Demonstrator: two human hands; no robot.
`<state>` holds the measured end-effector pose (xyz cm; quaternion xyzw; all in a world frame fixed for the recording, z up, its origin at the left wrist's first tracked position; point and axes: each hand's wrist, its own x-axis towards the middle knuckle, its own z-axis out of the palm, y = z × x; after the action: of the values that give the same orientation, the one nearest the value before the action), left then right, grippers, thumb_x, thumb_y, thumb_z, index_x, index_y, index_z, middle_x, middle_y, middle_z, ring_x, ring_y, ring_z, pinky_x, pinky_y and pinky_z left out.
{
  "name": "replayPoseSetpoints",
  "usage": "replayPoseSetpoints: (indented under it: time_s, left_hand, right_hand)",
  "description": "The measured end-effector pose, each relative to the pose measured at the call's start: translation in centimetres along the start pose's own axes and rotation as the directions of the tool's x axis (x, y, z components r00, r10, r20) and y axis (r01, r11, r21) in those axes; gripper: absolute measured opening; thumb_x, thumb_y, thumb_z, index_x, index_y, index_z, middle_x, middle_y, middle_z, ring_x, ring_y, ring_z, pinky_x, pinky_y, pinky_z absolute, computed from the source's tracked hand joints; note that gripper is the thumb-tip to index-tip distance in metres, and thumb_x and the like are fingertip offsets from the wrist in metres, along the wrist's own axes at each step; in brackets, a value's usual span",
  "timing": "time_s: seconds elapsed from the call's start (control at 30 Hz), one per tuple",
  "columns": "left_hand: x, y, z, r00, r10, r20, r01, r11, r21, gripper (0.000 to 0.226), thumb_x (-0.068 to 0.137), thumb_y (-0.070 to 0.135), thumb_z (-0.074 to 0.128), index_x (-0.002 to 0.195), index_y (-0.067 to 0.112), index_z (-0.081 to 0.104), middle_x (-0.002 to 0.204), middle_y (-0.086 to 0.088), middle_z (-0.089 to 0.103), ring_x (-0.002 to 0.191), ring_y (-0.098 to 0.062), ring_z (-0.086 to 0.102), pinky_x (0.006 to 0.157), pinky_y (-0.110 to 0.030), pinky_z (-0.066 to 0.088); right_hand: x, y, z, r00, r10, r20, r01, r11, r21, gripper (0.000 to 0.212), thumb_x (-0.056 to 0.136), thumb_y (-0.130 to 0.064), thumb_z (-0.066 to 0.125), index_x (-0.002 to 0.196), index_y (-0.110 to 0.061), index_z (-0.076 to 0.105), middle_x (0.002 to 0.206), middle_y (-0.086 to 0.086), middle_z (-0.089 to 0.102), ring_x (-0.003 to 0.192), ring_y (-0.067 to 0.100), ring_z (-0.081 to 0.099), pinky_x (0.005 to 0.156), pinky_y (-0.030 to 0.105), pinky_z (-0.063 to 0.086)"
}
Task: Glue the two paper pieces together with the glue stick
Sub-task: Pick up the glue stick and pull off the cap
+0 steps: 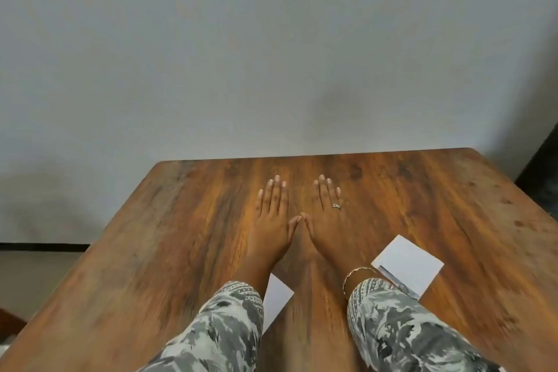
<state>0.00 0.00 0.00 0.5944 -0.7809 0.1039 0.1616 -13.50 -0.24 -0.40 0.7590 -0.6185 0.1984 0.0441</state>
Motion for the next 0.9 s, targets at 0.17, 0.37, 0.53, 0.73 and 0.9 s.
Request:
replayPoseSetpoints:
  time_s: [0.17, 0.37, 0.53, 0.73, 0.9]
  left_hand:
    - [-3.3, -0.7, 3.1, 0.999, -0.040, 0.004, 0.040, 0.999, 0.018, 0.073, 0.090, 0.055, 0.001, 0.144, 0.006, 0.003, 0.153, -0.013, -0.001, 0.139, -0.030, -0.009, 0.109, -0.034, -0.020]
    - [-7.6, -1.2, 6.9, 0.998, -0.059, 0.006, 0.059, 0.997, -0.043, 0.077, 0.086, 0.058, -0.011, 0.142, 0.007, 0.003, 0.152, -0.013, 0.000, 0.140, -0.031, -0.006, 0.113, -0.035, -0.014]
    - [-10.0, -1.3, 8.3, 0.999, -0.050, -0.012, 0.049, 0.997, -0.061, 0.072, 0.085, 0.057, -0.009, 0.139, 0.011, -0.011, 0.151, -0.008, -0.015, 0.139, -0.028, -0.018, 0.113, -0.035, -0.017]
    - [-13.0, -1.3, 8.3, 0.998, -0.060, -0.018, 0.057, 0.990, -0.132, 0.078, 0.072, 0.064, -0.025, 0.135, 0.017, -0.022, 0.147, -0.003, -0.027, 0.135, -0.021, -0.028, 0.110, -0.030, -0.022]
    - [-15.1, 0.3, 8.7, 0.997, -0.063, -0.038, 0.053, 0.972, -0.227, 0.079, 0.072, 0.065, -0.027, 0.136, 0.020, -0.021, 0.149, -0.001, -0.025, 0.137, -0.016, -0.026, 0.110, -0.028, -0.022]
  right_hand:
    - [-2.3, -1.2, 3.8, 1.000, 0.007, 0.022, -0.008, 0.999, 0.047, 0.064, 0.097, -0.039, 0.023, 0.142, -0.008, -0.010, 0.155, 0.013, -0.009, 0.143, 0.028, -0.011, 0.116, 0.038, -0.009]
    - [-6.2, -1.5, 7.8, 0.999, -0.042, -0.018, 0.043, 0.999, 0.032, 0.063, 0.097, -0.036, 0.027, 0.143, -0.005, -0.003, 0.155, 0.014, -0.003, 0.144, 0.029, -0.005, 0.117, 0.040, -0.003]
    - [-8.6, -2.6, 9.0, 0.995, -0.061, -0.075, 0.062, 0.998, 0.012, 0.066, 0.088, -0.026, 0.056, 0.138, 0.004, 0.025, 0.148, 0.024, 0.028, 0.137, 0.037, 0.027, 0.111, 0.046, 0.017]
    - [-11.1, -3.3, 9.7, 0.974, -0.089, -0.206, 0.092, 0.996, 0.008, 0.062, 0.087, -0.023, 0.059, 0.137, 0.001, 0.031, 0.146, 0.021, 0.034, 0.137, 0.033, 0.026, 0.108, 0.042, 0.019]
    - [-14.1, -3.3, 9.4, 0.946, -0.118, -0.301, 0.133, 0.991, 0.031, 0.055, 0.080, -0.012, 0.066, 0.130, -0.002, 0.045, 0.136, 0.020, 0.049, 0.127, 0.037, 0.045, 0.100, 0.046, 0.040]
